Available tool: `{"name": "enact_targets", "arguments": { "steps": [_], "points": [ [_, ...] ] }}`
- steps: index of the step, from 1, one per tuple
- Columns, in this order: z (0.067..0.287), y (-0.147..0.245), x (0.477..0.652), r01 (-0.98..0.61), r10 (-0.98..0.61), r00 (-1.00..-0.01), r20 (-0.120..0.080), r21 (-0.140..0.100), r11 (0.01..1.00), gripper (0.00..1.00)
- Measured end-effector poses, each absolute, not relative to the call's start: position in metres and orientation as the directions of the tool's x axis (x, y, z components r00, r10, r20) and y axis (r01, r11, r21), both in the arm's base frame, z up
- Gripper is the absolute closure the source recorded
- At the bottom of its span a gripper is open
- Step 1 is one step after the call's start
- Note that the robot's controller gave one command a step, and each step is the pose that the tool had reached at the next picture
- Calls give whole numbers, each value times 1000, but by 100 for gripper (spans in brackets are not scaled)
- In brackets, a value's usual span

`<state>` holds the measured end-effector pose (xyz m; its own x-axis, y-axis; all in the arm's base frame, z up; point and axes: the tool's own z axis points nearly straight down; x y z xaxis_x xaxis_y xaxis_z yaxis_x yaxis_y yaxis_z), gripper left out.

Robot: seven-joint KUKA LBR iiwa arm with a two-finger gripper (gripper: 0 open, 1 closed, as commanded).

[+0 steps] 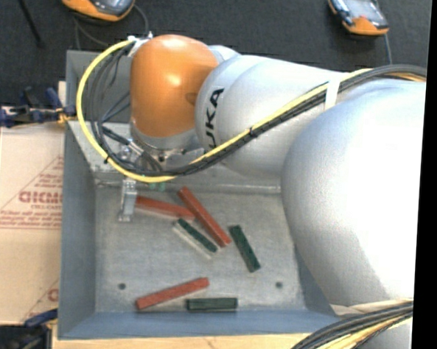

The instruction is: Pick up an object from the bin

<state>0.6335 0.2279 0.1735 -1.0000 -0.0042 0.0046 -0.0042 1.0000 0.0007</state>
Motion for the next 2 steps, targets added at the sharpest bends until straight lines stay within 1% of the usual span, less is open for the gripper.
{"name": "enact_targets", "arguments": {
  "steps": [1, 2],
  "points": [
    [67, 174, 615, -80, -80, -997, 0, -2, 997, 0],
    [72, 128, 650, -71, -71, -997, -9, -1, 997, 0]
  ]
}}
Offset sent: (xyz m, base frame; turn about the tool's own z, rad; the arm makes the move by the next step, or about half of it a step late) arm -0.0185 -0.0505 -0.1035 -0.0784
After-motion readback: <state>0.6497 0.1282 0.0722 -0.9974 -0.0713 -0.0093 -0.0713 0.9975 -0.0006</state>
